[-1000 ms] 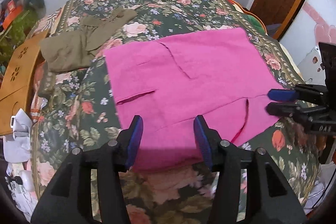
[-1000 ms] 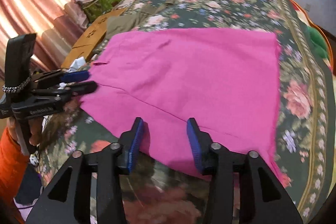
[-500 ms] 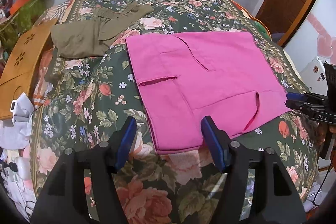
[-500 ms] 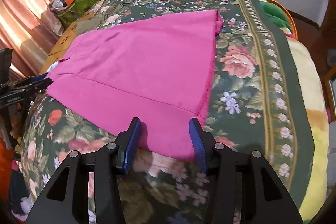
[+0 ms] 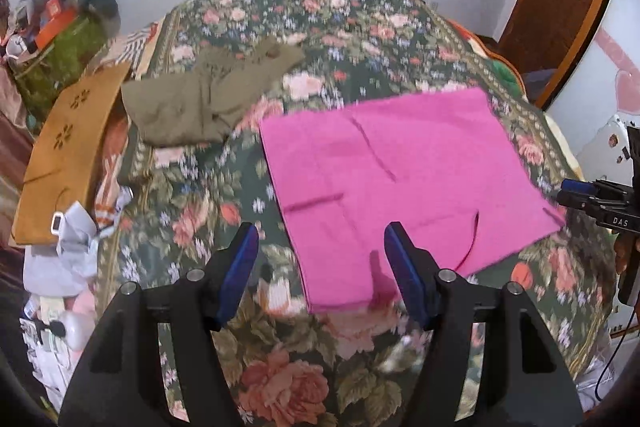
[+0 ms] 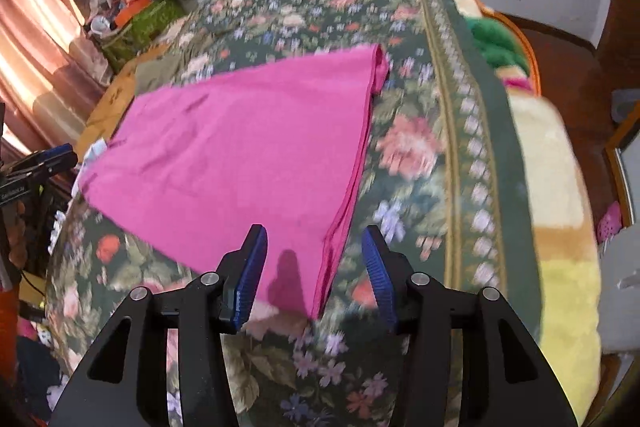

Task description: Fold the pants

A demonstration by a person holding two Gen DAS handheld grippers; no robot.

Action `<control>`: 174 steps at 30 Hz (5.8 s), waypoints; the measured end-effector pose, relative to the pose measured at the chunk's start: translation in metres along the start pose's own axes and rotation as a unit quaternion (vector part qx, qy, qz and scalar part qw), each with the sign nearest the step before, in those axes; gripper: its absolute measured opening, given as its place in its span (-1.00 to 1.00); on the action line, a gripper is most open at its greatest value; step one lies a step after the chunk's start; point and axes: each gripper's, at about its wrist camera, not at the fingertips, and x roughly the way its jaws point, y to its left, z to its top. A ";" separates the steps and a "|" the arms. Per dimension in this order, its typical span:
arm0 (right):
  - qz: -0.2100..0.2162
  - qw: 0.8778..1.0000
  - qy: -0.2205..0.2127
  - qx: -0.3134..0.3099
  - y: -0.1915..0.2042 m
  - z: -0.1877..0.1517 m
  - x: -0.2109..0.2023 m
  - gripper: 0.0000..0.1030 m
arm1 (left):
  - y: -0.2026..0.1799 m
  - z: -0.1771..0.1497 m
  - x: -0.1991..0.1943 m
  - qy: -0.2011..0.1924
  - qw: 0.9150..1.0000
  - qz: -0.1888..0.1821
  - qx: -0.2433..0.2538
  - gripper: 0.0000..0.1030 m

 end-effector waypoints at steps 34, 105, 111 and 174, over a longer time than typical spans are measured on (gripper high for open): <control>-0.007 1.000 -0.003 -0.004 -0.037 0.140 0.124 0.03 | 0.040 0.094 0.144 0.071 0.997 0.023 -0.030 0.39; 0.065 0.985 0.104 -0.123 0.093 0.103 0.154 0.56 | -0.004 0.071 0.142 0.099 0.995 0.022 0.017 0.70; 0.063 0.986 0.106 -0.108 0.084 0.086 0.136 0.57 | -0.011 0.055 0.128 0.094 0.995 0.033 0.030 0.72; 0.045 0.995 0.005 -0.084 0.088 0.002 0.050 0.65 | -0.021 -0.054 0.013 0.068 0.982 -0.058 -0.169 0.80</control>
